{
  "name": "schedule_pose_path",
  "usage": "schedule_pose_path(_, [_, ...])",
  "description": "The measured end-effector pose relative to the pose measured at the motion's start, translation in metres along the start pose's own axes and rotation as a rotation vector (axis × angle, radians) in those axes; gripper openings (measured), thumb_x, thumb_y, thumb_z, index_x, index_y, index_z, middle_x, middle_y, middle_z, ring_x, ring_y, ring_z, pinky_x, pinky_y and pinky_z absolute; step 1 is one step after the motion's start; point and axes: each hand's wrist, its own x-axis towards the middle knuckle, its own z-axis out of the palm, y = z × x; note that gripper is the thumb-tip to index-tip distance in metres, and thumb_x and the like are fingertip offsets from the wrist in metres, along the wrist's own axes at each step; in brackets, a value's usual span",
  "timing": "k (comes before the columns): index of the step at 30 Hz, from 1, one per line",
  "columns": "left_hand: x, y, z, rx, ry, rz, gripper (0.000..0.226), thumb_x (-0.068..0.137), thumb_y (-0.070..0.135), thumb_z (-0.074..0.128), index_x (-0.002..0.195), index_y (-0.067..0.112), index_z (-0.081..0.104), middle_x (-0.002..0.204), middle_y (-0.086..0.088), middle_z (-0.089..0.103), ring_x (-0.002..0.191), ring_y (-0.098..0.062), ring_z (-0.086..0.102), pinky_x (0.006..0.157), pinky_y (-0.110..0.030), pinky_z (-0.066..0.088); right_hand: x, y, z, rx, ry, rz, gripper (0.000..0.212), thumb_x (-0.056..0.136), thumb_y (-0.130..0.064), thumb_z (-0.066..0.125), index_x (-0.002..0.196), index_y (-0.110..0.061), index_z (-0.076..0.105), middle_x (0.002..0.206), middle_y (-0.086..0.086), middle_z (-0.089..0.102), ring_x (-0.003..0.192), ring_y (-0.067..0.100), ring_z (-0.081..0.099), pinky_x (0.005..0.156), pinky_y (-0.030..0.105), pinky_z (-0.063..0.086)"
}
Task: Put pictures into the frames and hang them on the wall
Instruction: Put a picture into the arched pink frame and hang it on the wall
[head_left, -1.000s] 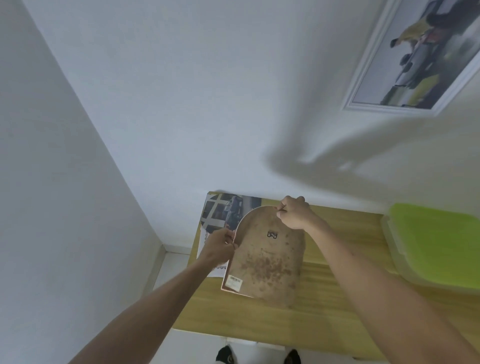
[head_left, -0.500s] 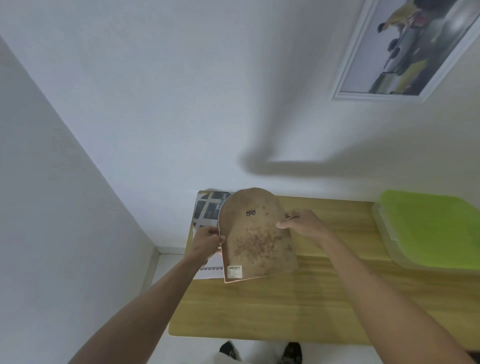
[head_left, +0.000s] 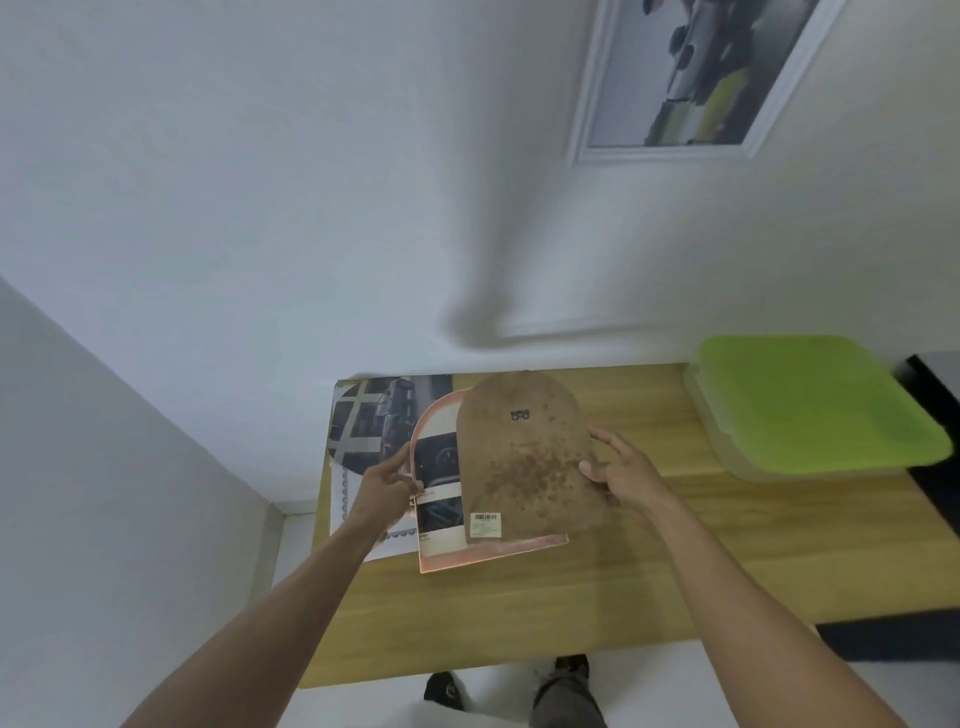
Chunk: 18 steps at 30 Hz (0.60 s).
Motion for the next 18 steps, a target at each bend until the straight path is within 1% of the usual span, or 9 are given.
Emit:
schedule_pose_path(1, [0.001,0.0,0.002,0.011,-0.006,-0.004,0.064,0.093,-0.007,0.052,0.145,0.029,0.042,0.103,-0.012,0.071,0.098,-0.028,0.066,0.075,-0.042,0.058,0.001,0.002,-0.009,0.032,0.019,0.003,0.054,0.091,-0.001,0.068,0.132,-0.035,0.056,0.118,0.007,0.069,0.096,0.018,0.069,0.058,0.025,0.056])
schedule_pose_path(2, [0.002,0.001,0.004,0.028,-0.007,-0.006,0.064,0.093,-0.007,0.052,0.146,0.028,0.041,0.103,-0.011,0.071,0.097,-0.026,0.065,0.071,-0.038,0.057,0.002,0.004,-0.02,0.056,0.047,0.003,0.056,0.092,-0.001,0.066,0.136,-0.033,0.054,0.12,0.007,0.068,0.096,0.017,0.068,0.06,0.026,0.057])
schedule_pose_path(4, [0.004,0.004,0.009,0.059,-0.004,-0.004,0.063,0.093,-0.007,0.051,0.145,0.028,0.042,0.101,-0.011,0.071,0.095,-0.025,0.064,0.066,-0.032,0.053,0.009,0.009,-0.044,0.091,0.131,0.004,0.059,0.094,0.001,0.062,0.142,-0.031,0.05,0.125,0.007,0.064,0.099,0.017,0.066,0.073,0.033,0.059])
schedule_pose_path(6, [0.007,0.005,0.014,0.081,0.014,-0.007,0.063,0.093,-0.009,0.051,0.145,0.026,0.043,0.098,-0.012,0.071,0.093,-0.026,0.064,0.067,-0.033,0.053,0.017,0.015,-0.071,0.103,0.22,0.006,0.059,0.098,0.002,0.056,0.146,-0.03,0.046,0.132,0.008,0.06,0.106,0.021,0.063,0.09,0.039,0.056])
schedule_pose_path(8, [0.01,0.006,0.02,0.099,0.035,-0.019,0.063,0.093,-0.01,0.05,0.144,0.025,0.045,0.098,-0.013,0.072,0.091,-0.026,0.064,0.069,-0.035,0.055,0.025,0.02,-0.094,0.071,0.303,0.016,0.059,0.1,0.001,0.05,0.149,-0.031,0.042,0.142,0.008,0.054,0.118,0.024,0.059,0.097,0.037,0.052])
schedule_pose_path(11, [0.011,0.007,0.03,0.124,0.046,-0.043,0.06,0.095,-0.008,0.047,0.143,0.028,0.046,0.104,-0.013,0.071,0.094,-0.026,0.064,0.067,-0.035,0.055,0.036,0.028,-0.121,-0.025,0.365,0.041,0.061,0.1,0.001,0.044,0.152,-0.029,0.036,0.148,0.006,0.048,0.127,0.027,0.054,0.095,0.033,0.049])
schedule_pose_path(15, [0.015,0.001,0.043,0.152,0.106,-0.094,0.059,0.094,-0.006,0.05,0.141,0.029,0.05,0.102,-0.001,0.069,0.102,-0.029,0.063,0.08,-0.047,0.057,0.059,0.042,-0.145,-0.204,0.365,0.073,0.062,0.098,-0.001,0.039,0.153,-0.03,0.036,0.153,0.003,0.045,0.135,0.029,0.047,0.109,0.041,0.044])
schedule_pose_path(16, [0.015,-0.001,0.046,0.16,0.119,-0.107,0.059,0.094,-0.005,0.051,0.141,0.029,0.05,0.102,-0.001,0.07,0.103,-0.03,0.063,0.083,-0.051,0.057,0.064,0.045,-0.149,-0.292,0.383,0.067,0.059,0.099,-0.004,0.04,0.153,-0.028,0.037,0.152,0.004,0.046,0.135,0.03,0.047,0.11,0.042,0.042])
schedule_pose_path(18, [0.015,-0.004,0.052,0.185,0.135,-0.121,0.059,0.093,-0.004,0.052,0.141,0.031,0.05,0.101,-0.009,0.073,0.102,-0.031,0.064,0.086,-0.055,0.056,0.071,0.052,-0.153,-0.547,0.43,0.058,0.051,0.102,-0.015,0.042,0.152,-0.022,0.038,0.146,0.013,0.051,0.129,0.035,0.051,0.106,0.043,0.044])
